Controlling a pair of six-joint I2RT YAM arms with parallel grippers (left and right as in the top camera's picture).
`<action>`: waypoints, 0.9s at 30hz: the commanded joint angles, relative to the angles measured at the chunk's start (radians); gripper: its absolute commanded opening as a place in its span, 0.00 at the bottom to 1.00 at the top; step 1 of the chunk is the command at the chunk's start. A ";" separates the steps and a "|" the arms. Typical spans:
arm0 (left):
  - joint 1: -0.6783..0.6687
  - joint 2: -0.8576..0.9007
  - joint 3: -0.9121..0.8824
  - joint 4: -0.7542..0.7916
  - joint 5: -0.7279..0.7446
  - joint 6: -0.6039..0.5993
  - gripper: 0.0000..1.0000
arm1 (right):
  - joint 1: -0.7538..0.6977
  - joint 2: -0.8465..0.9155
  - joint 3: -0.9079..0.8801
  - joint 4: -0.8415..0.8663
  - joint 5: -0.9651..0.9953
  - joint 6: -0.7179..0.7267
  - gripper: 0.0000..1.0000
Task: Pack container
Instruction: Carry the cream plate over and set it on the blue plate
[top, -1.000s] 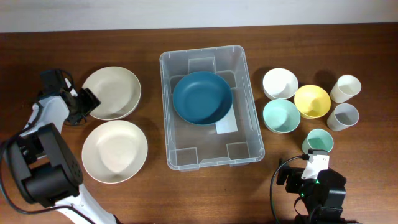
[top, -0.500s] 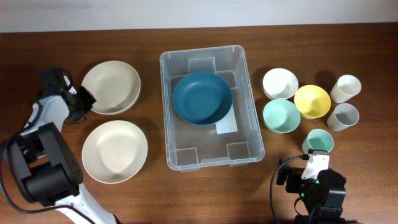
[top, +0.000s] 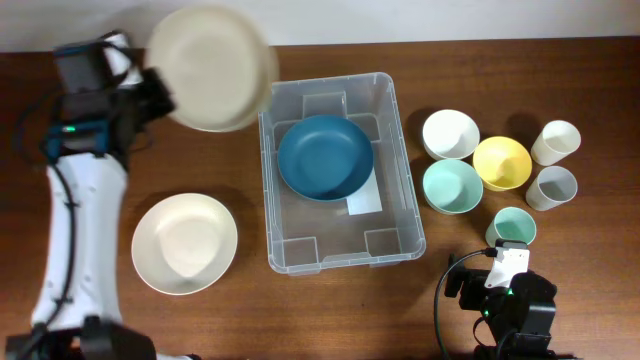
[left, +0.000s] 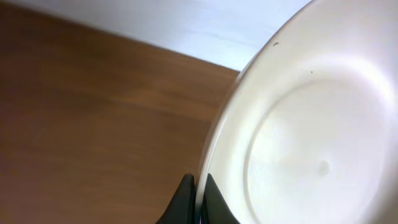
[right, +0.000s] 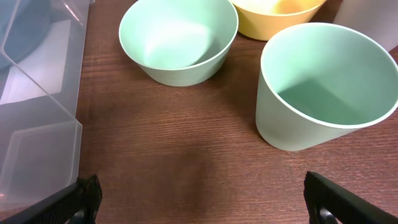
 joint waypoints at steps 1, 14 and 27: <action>-0.142 0.013 -0.003 -0.040 0.029 0.037 0.01 | 0.010 -0.005 0.003 0.003 -0.009 -0.010 0.99; -0.399 0.146 -0.003 -0.075 -0.099 0.037 0.01 | 0.010 -0.005 0.003 0.003 -0.009 -0.010 0.99; -0.409 0.255 0.002 0.024 -0.124 0.037 0.87 | 0.010 -0.005 0.003 0.003 -0.009 -0.010 0.99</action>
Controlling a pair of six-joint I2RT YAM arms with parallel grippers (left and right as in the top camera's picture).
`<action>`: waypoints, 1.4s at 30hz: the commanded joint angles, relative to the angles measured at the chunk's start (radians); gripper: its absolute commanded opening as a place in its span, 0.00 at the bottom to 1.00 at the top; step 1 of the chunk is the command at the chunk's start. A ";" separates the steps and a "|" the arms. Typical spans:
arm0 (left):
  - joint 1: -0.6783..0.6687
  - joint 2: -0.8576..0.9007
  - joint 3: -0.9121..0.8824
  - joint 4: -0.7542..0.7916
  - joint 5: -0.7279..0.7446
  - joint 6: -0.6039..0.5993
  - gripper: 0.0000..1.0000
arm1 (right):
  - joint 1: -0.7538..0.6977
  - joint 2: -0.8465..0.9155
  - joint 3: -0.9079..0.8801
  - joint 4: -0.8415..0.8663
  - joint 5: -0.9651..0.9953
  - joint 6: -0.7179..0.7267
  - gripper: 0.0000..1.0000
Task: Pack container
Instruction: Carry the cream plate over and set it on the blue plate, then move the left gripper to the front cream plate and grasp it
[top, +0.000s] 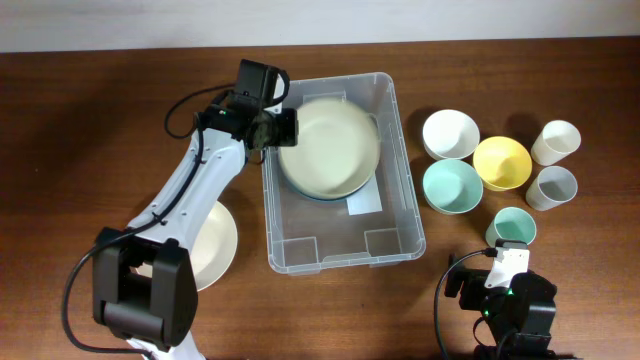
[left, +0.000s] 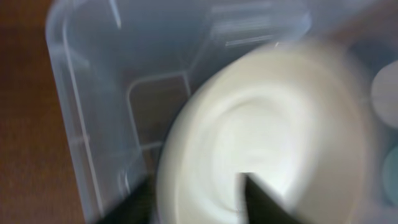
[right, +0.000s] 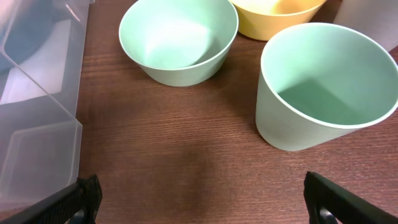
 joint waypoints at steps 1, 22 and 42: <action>0.002 -0.029 0.017 0.019 -0.011 0.006 0.87 | 0.010 -0.005 0.003 0.003 -0.009 -0.010 0.99; 0.319 -0.230 0.064 -0.538 -0.015 -0.303 0.99 | 0.010 -0.005 0.003 0.003 -0.009 -0.010 0.99; 0.642 -0.230 -0.106 -0.426 -0.296 -0.157 0.96 | 0.010 -0.005 0.003 0.003 -0.009 -0.010 0.99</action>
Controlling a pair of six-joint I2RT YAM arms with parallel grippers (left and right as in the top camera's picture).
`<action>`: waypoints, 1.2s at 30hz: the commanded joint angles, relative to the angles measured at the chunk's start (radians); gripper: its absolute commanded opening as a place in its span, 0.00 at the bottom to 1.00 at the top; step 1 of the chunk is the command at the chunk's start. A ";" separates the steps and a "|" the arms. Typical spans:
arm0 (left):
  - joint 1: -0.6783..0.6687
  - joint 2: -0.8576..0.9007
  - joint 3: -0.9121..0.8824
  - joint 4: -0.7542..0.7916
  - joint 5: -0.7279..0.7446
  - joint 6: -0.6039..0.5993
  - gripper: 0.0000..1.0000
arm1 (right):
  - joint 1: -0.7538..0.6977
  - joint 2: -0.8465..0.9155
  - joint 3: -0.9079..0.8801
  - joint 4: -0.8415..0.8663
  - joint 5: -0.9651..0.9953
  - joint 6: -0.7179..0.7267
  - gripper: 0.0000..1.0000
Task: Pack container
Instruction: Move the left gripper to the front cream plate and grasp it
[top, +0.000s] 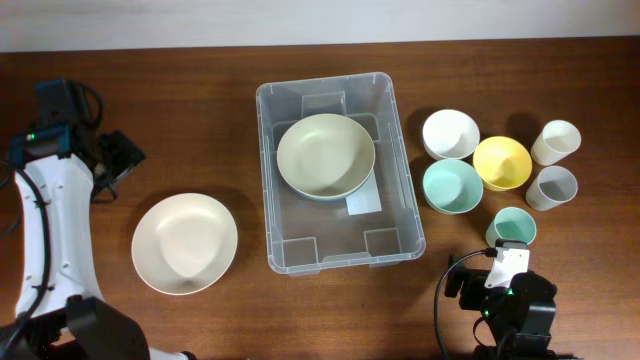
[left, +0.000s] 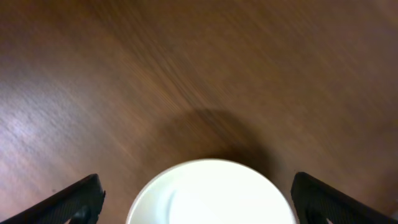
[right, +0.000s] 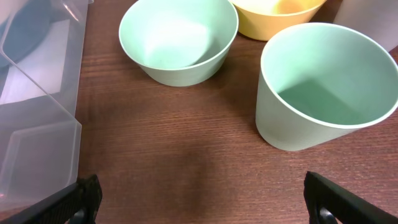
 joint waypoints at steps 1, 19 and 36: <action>0.031 0.002 -0.105 0.068 -0.020 0.080 0.95 | 0.010 -0.005 0.003 0.003 -0.009 -0.010 0.99; 0.039 0.013 -0.425 0.104 0.097 0.078 0.92 | 0.010 -0.005 0.003 0.003 -0.009 -0.010 0.99; 0.039 0.013 -0.595 0.309 0.093 0.078 0.57 | 0.010 -0.005 0.003 0.003 -0.009 -0.010 0.99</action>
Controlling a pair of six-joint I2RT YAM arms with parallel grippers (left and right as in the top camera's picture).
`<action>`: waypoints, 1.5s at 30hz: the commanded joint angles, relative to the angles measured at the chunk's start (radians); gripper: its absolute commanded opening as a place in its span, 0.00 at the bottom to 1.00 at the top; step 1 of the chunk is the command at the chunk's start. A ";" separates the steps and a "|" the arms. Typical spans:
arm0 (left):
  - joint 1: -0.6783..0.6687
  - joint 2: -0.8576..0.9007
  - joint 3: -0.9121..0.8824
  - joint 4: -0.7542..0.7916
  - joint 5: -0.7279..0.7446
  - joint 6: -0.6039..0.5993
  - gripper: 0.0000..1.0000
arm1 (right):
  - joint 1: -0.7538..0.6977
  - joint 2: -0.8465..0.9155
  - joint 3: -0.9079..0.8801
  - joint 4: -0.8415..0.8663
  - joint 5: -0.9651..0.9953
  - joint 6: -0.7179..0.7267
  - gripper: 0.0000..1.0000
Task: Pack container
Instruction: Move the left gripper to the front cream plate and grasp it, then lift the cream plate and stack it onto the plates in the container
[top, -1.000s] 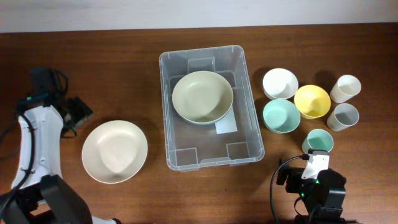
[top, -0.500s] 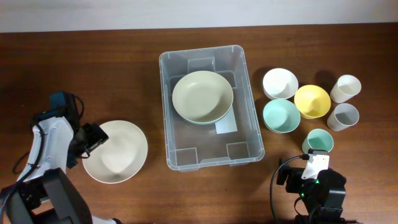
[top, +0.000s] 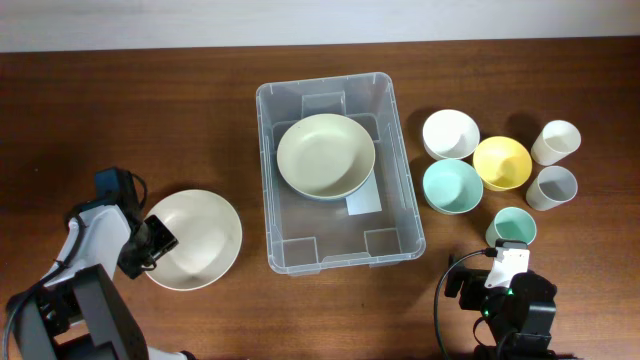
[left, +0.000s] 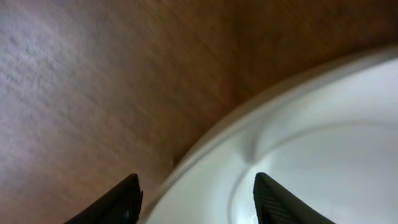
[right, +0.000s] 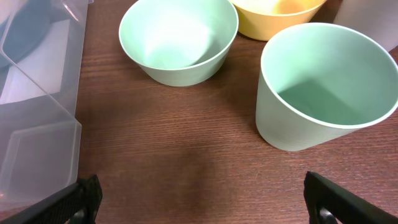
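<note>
The clear plastic container (top: 398, 205) holds a cream plate (top: 326, 155) lying on a blue plate, of which only an edge shows. A second cream plate (top: 200, 238) lies on the table left of the container. My left gripper (top: 152, 243) is at this plate's left rim. In the left wrist view the left gripper (left: 196, 208) is open, its fingers straddling the rim of the plate (left: 323, 174). My right gripper (right: 202, 205) stands open over bare table at the front right, in front of the mint cup (right: 326, 87) and mint bowl (right: 178, 40).
Right of the container stand a white bowl (top: 449, 134), yellow bowl (top: 501, 162), mint bowl (top: 452, 185), cream cup (top: 555, 142), grey cup (top: 551, 187) and mint cup (top: 511, 228). The container's near corner (right: 37, 124) is left of the right gripper.
My left gripper has moved from the far left of the table down to the loose cream plate's left rim. Its fingers stand closer together now, one on each side of the rim. The right arm is unchanged.
My left gripper first held a cream plate in the air behind the container's left corner, with only the blue plate inside. Then the plate was over the blue one. Then it lay there and the gripper was open at the far left; now it is at the second plate.
</note>
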 joint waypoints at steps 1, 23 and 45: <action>0.005 0.007 -0.007 0.034 0.008 0.005 0.52 | 0.010 -0.005 0.003 0.003 -0.009 -0.010 0.99; 0.024 -0.087 0.354 0.009 0.190 0.097 0.01 | 0.010 -0.005 0.003 0.003 -0.009 -0.010 0.99; -0.612 -0.117 0.486 0.084 0.114 0.103 0.01 | 0.010 -0.005 0.003 0.003 -0.009 -0.010 0.99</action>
